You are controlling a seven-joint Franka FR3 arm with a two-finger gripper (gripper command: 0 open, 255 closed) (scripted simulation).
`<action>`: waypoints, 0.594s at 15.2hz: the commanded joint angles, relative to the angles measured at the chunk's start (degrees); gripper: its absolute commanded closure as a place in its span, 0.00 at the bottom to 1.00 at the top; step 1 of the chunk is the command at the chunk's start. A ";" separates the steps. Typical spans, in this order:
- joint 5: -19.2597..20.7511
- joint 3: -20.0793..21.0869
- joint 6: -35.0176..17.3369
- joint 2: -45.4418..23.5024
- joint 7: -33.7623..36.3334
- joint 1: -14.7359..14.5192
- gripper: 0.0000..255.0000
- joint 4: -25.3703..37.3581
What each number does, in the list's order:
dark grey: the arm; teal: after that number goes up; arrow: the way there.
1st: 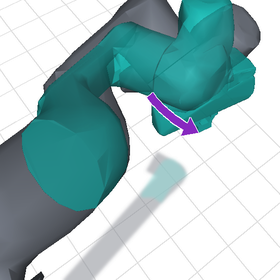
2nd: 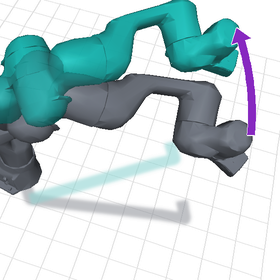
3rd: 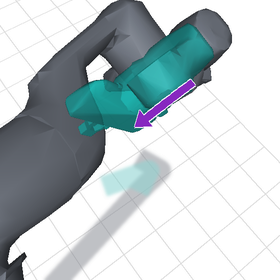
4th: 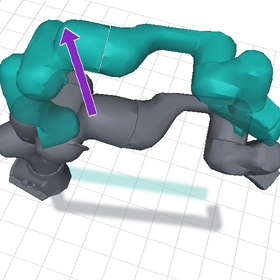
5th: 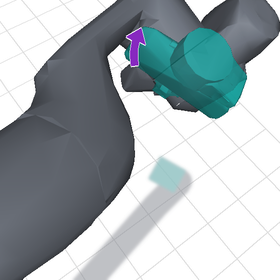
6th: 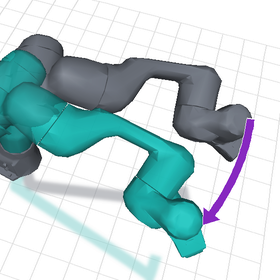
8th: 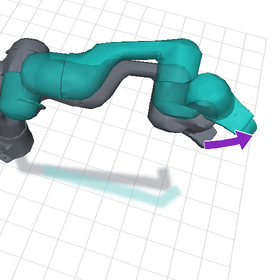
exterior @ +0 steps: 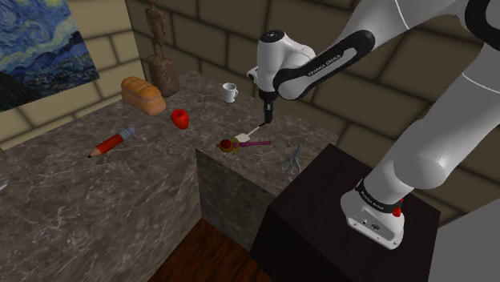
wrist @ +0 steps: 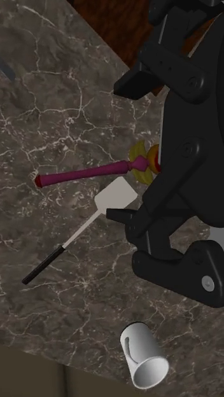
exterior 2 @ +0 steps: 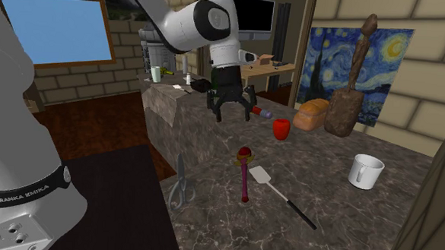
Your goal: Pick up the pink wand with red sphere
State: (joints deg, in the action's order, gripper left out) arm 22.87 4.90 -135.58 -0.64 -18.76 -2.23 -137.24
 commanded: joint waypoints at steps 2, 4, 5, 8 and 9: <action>3.88 0.01 -3.63 -7.20 0.68 -0.27 0.00 2.87; 6.47 -0.22 -5.51 -11.73 1.15 -0.67 0.00 5.02; 7.75 -0.41 -6.36 -13.99 1.37 -0.95 0.00 6.19; 11.42 -1.11 -8.58 -20.73 1.92 -1.96 0.00 10.03; 12.56 -1.40 -9.21 -22.97 2.04 -2.37 0.00 11.41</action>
State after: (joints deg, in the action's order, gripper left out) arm 34.00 3.81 -143.74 -21.63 -16.96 -4.28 -126.51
